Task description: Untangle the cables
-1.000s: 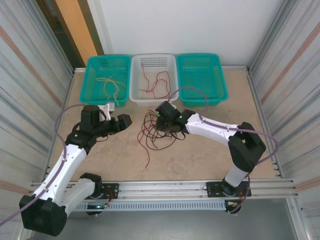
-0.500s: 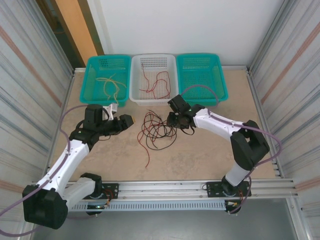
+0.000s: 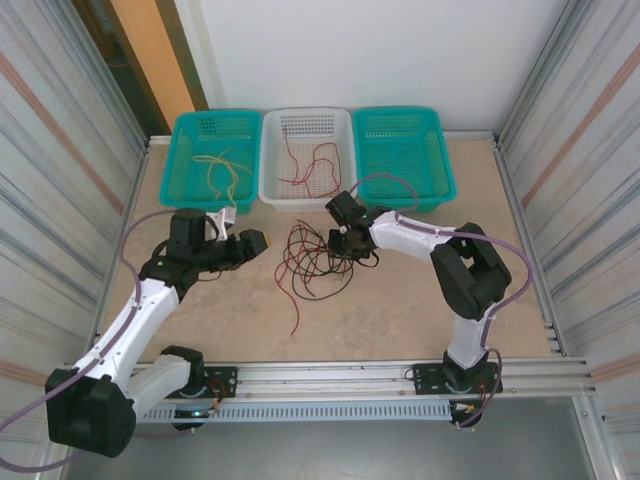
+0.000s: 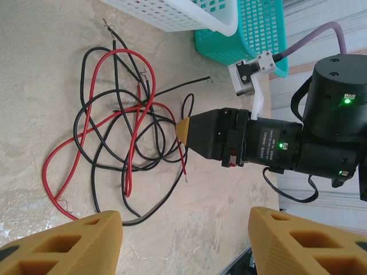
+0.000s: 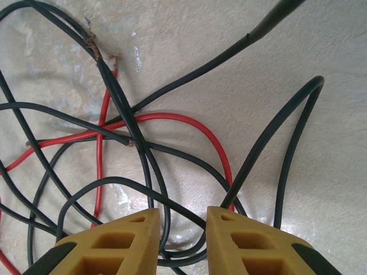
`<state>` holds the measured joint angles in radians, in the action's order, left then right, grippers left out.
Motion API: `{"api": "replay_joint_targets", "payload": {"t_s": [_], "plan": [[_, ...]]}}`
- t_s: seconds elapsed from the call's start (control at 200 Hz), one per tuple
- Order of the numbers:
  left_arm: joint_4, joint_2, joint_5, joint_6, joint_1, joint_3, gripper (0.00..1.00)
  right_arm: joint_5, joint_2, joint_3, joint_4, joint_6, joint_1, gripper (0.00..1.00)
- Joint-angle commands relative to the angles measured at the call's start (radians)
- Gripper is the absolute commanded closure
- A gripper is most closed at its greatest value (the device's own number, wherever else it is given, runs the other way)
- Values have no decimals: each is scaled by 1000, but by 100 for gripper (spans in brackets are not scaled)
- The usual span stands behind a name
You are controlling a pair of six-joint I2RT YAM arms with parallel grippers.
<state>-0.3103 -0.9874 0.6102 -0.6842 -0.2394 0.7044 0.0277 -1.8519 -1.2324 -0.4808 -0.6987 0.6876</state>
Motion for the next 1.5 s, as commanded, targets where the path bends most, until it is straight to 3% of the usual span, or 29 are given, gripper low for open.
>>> {"api": "replay_joint_targets", "payload": {"t_s": [0.0,0.266,0.341,0.386,0.501,0.651,0.897,1.127,1.238,1.493], "plan": [[-4,1,26,5,3,18,39,-4,-24,-14,-29,15,2,74],[-4,3,30,3,3,26,39,-19,-44,-8,-31,25,2,69],[-6,4,31,2,3,25,40,-16,-48,-8,-28,29,5,81],[-6,6,31,3,3,26,40,-16,-47,-9,-26,30,7,84],[-7,5,31,2,3,26,40,-9,-53,-10,-24,34,13,70],[-7,5,34,3,3,35,40,-7,-62,-10,-21,33,14,65],[-10,9,39,4,3,37,40,-23,-52,-4,-18,31,16,93],[14,12,53,-10,-1,44,39,-145,120,7,-71,66,80,100],[54,0,42,-16,-47,61,37,-227,233,5,-107,99,137,100],[90,-100,-50,40,-248,198,33,-350,449,-55,-159,158,234,100]]}}
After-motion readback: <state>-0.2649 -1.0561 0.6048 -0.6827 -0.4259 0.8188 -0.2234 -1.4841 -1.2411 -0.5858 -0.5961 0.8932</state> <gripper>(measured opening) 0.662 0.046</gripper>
